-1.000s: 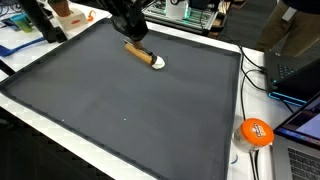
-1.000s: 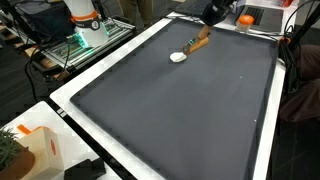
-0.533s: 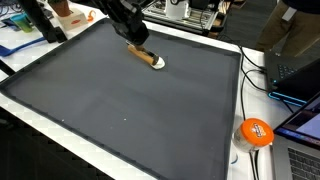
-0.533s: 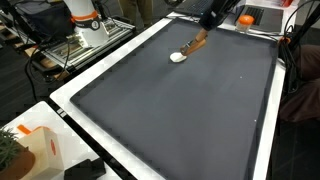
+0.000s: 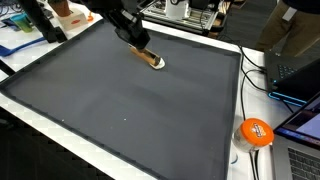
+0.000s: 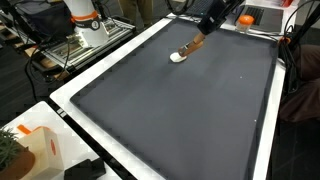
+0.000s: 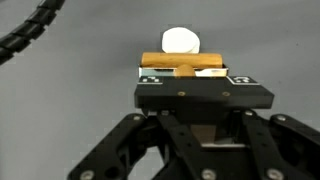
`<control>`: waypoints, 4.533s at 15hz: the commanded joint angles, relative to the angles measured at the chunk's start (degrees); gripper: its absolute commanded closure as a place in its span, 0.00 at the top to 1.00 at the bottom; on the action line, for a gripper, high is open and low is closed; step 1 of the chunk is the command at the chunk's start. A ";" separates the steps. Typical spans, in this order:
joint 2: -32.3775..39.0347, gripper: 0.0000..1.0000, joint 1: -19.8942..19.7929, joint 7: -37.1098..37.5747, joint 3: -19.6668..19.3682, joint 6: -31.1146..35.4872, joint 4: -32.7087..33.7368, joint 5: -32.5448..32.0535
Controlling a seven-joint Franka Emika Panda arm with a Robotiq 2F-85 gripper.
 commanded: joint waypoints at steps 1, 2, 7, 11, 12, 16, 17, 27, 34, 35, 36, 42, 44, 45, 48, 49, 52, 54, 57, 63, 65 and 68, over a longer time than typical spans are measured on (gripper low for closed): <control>3.72 0.22 -0.78 0.77 0.56 -3.61 6.29 1.78; 4.13 0.22 -0.77 0.70 0.55 -3.35 6.85 1.84; 5.54 0.22 -0.66 1.02 0.44 -2.57 9.09 1.84; 6.07 0.22 -0.63 1.12 0.39 -2.45 10.25 1.73; 6.18 0.22 -0.59 1.28 0.34 -2.22 10.47 1.67; 6.50 0.22 -0.45 1.28 0.30 -2.37 11.09 1.50; 6.54 0.22 -0.44 1.33 0.31 -2.38 11.13 1.51; -1.68 0.22 -0.38 1.35 0.46 -1.02 5.29 1.73; -12.26 0.22 -1.39 6.84 0.89 0.28 -4.61 6.53; -13.98 0.22 -1.50 8.11 0.81 0.81 -7.01 7.43; -15.99 0.22 -1.69 9.62 0.82 1.42 -10.00 8.72; -17.57 0.47 -0.89 12.98 0.25 1.29 -13.29 9.86; -19.66 0.47 -0.86 13.92 0.25 2.01 -17.11 10.05; -20.22 0.47 -0.87 14.05 0.24 2.26 -18.10 10.06; -21.64 0.22 -0.18 15.45 -0.39 4.52 -20.03 8.49; -23.65 0.22 0.03 16.24 -0.86 8.34 -22.64 7.62; -29.82 0.22 0.16 18.42 -1.68 16.62 -31.50 6.18; -34.00 0.22 0.05 20.30 -1.96 20.66 -36.08 6.26; -40.50 0.22 0.90 25.72 -2.79 27.32 -43.41 3.71; -52.81 0.22 -0.02 24.80 -0.38 32.06 -59.57 4.90; -48.55 0.47 -0.29 25.96 0.00 29.61 -53.60 3.76; -50.85 0.47 -0.43 25.83 0.35 30.28 -57.11 3.88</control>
